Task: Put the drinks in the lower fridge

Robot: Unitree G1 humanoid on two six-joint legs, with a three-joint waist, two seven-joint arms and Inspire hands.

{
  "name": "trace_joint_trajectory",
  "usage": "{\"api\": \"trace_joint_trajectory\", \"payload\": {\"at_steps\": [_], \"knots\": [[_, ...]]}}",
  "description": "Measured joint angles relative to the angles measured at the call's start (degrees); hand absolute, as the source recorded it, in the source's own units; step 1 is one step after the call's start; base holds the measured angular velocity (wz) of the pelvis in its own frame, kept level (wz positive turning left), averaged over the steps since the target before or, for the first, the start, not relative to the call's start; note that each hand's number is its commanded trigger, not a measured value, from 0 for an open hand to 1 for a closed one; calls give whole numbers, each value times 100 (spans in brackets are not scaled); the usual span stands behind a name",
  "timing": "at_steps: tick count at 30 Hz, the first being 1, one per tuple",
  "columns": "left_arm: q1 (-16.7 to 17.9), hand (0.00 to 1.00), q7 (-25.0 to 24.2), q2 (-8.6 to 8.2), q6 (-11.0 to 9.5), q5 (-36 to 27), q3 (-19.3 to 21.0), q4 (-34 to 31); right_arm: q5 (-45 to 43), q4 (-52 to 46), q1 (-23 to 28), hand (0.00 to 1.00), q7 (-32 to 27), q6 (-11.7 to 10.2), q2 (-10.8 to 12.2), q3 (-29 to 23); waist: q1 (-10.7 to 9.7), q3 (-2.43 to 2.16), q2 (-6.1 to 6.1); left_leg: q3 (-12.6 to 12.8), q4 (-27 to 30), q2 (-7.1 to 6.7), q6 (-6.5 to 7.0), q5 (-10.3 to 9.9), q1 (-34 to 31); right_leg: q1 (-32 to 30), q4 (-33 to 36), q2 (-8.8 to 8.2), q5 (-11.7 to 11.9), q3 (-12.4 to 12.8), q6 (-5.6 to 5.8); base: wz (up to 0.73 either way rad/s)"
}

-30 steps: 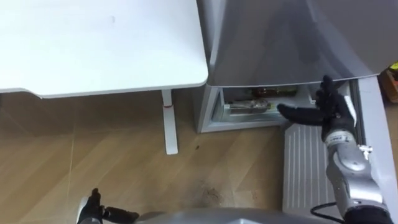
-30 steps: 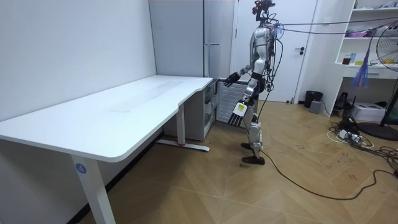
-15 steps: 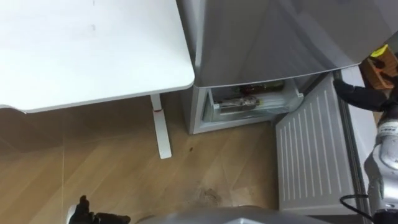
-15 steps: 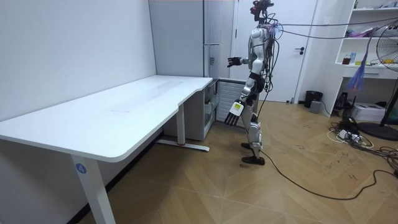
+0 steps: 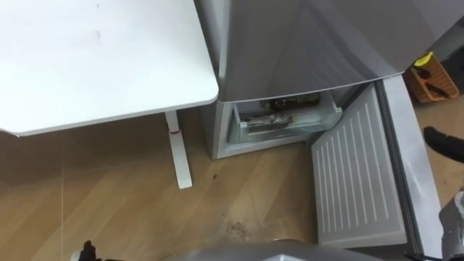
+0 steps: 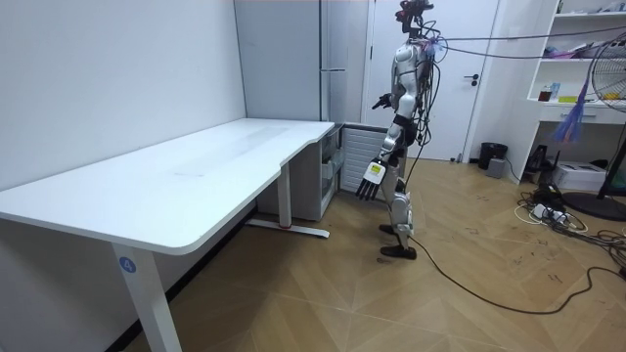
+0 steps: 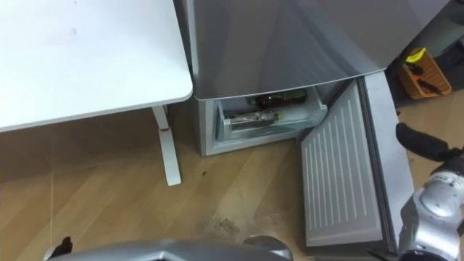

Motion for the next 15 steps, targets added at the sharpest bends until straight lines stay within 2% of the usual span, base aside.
{"api": "trace_joint_trajectory", "payload": {"at_steps": [3, 4, 5, 6, 9, 15], "knots": [[4, 0, -10, 2, 58, 8, 0, 0, 83, 199, -4, 0, 21, 121, 0, 0, 5, 19, -17, 10, 0, 2, 0, 0, -2, -4, -3, 1, 0, 7, 0, -3], [3, 0, -10, 2, 83, 8, 3, -10, 188, 303, -14, 0, 60, 124, -2, -3, 3, 43, -55, 10, 1, 2, 0, 0, -2, -2, -2, 5, 0, 6, 0, 0], [2, 0, -10, 3, 121, 2, 4, -45, 356, 433, -23, 0, 87, 126, -4, -3, -2, 25, -22, 5, 2, 2, 0, 0, -1, 2, -9, 7, 0, 5, 0, 0], [2, 0, -10, 4, 128, 1, 9, -50, 474, 518, -25, 0, 118, 127, -9, -3, -2, 41, -65, -6, 1, 2, 0, 0, 0, 4, -12, 6, 0, 10, 0, 0], [5, 0, -8, 4, 163, 1, 19, -48, 1084, 915, -46, 0, 254, 196, -11, -2, 17, 56, -81, -20, 0, 0, 0, 0, 0, 10, -10, 3, 0, 15, 0, 0], [-4, 0, -10, 14, 246, 216, 133, -39, 1565, 1692, -228, 0, 797, 413, -35, -3, -1, 57, -106, -22, -59, 0, 0, -1, 19, -7, 1, 27, -1, 88, 0, -1]]}}
